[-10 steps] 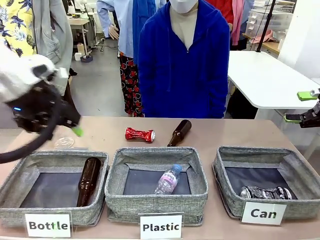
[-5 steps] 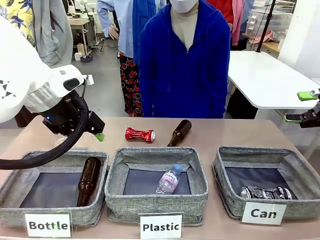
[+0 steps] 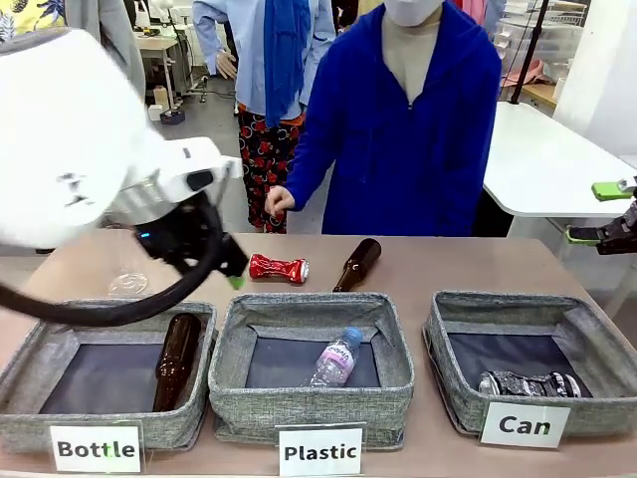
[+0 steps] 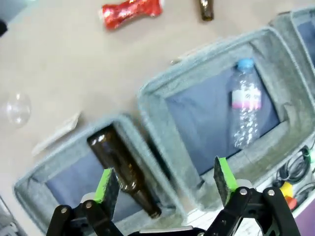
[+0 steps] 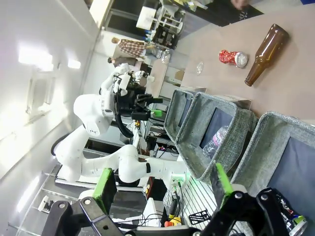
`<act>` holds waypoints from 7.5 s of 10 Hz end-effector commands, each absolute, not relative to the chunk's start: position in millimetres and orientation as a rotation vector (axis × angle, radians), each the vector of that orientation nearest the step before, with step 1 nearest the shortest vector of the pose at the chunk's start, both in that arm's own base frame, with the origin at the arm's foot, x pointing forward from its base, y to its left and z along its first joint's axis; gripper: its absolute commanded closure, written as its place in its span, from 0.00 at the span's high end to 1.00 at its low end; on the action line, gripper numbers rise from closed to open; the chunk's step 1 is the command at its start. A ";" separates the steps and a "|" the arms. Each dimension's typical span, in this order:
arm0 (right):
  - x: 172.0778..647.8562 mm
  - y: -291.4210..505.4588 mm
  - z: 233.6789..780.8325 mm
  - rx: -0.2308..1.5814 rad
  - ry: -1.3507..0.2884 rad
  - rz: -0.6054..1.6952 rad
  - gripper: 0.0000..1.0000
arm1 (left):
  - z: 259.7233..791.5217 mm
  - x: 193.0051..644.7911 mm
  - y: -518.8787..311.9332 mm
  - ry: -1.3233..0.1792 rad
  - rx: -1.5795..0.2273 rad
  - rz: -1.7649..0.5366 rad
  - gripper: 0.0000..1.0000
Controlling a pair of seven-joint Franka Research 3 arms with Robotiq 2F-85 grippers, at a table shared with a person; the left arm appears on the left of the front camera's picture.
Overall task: Sort the can waste into the basket.
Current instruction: Pick up the can waste from the table and place it in the right Fabric basket.
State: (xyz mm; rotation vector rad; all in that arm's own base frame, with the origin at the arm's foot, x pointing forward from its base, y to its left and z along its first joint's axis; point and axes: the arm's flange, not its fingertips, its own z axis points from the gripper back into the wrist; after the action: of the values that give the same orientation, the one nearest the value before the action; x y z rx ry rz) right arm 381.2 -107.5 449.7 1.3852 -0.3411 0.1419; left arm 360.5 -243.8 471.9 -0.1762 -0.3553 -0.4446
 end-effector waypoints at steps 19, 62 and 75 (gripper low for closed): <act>380.2 -111.1 451.9 1.386 -0.346 0.166 1.00 | 518.0 250.2 178.1 -0.420 -1.068 -0.135 1.00; 380.2 -111.1 451.9 1.386 -0.346 0.166 1.00 | 457.9 561.7 -294.5 -0.158 -0.343 -1.164 1.00; 380.2 -111.1 451.9 1.386 -0.346 0.166 1.00 | 488.3 307.6 88.3 -0.726 -0.763 -1.217 1.00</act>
State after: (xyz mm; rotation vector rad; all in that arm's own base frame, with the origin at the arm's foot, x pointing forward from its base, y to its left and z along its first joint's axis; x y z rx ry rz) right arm 381.4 -109.0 450.8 1.3863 -0.3423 0.1431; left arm 338.1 82.0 500.5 -0.7809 -0.6124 -1.2607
